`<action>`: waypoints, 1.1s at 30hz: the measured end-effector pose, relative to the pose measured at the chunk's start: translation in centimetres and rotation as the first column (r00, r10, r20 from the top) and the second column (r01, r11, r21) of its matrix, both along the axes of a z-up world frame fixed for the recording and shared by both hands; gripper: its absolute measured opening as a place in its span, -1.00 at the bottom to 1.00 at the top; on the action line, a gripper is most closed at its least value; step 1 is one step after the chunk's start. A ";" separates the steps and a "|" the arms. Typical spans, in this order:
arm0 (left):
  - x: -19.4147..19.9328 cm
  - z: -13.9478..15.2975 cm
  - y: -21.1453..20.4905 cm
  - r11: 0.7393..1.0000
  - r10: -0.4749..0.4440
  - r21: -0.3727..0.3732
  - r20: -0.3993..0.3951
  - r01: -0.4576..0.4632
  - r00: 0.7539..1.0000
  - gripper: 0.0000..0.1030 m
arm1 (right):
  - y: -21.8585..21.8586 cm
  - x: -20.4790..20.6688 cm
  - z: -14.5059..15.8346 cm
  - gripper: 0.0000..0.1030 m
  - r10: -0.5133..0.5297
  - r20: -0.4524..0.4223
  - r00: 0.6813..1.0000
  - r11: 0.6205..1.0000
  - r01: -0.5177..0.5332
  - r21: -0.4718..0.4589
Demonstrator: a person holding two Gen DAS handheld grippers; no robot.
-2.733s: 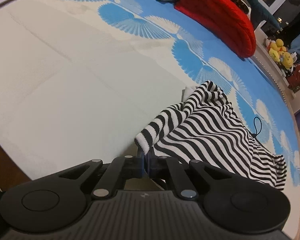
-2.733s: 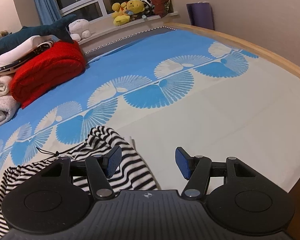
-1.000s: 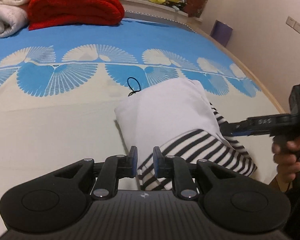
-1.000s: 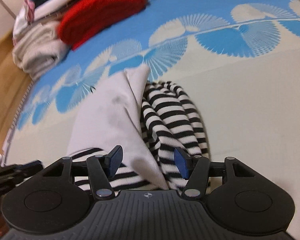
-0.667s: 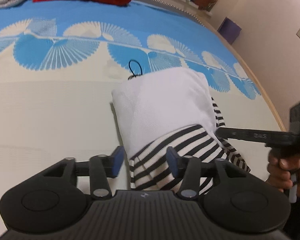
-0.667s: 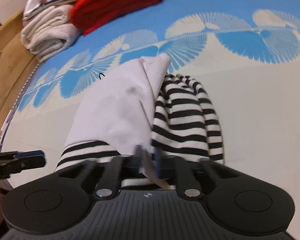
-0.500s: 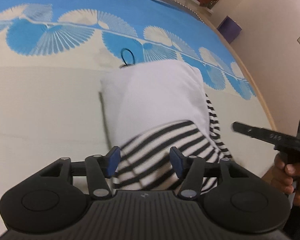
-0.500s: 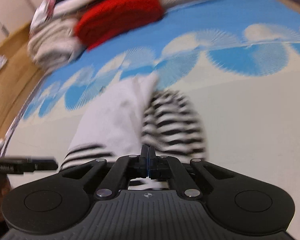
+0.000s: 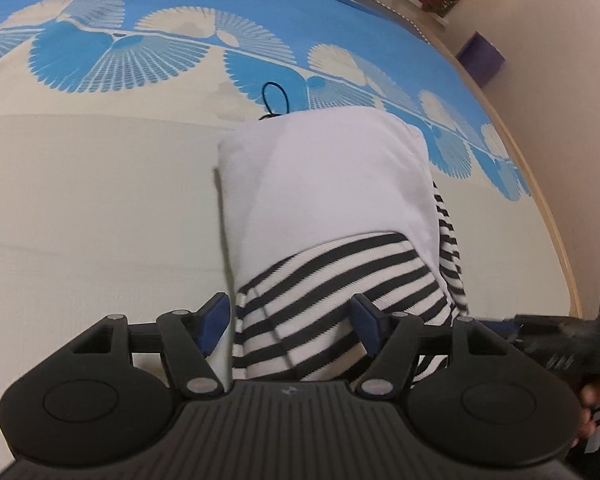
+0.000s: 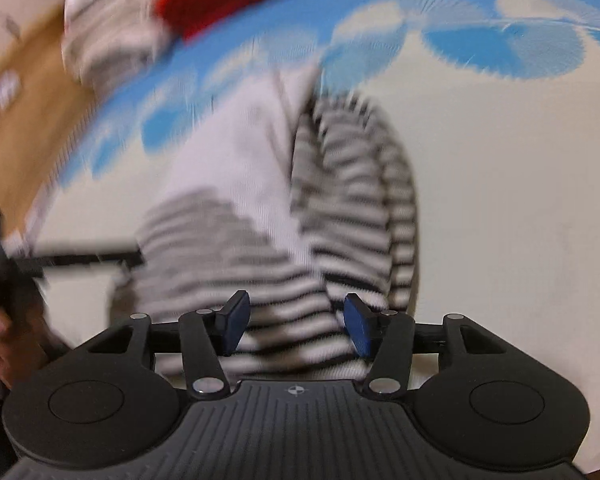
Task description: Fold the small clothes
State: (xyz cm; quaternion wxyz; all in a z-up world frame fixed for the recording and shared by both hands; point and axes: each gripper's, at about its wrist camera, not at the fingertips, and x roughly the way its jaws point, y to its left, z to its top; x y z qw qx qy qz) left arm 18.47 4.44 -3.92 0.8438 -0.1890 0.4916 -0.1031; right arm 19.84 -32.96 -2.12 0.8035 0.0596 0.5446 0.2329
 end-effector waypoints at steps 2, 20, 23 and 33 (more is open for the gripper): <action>0.0 0.1 0.2 1.000 0.006 -0.006 -0.003 -0.007 1.000 0.39 | 1.2 -0.8 -0.2 -0.69 0.085 0.030 0.996 0.994 -0.083 -0.065; -0.3 -1.1 -3.9 0.992 -0.127 -0.003 -0.041 0.127 0.991 0.72 | -6.9 -8.2 2.9 -0.98 0.089 0.074 0.993 0.992 -0.082 -0.099; -0.3 -2.3 -4.4 0.986 -0.136 0.083 -0.081 0.143 0.987 0.82 | -5.3 -7.9 0.5 -0.99 0.140 -0.004 0.990 0.969 -0.138 -0.203; -1.0 -0.7 -5.5 0.965 -0.243 0.105 0.017 0.240 0.970 0.69 | 0.3 -6.2 -1.9 -0.99 0.241 -0.050 0.969 0.889 -0.241 -0.389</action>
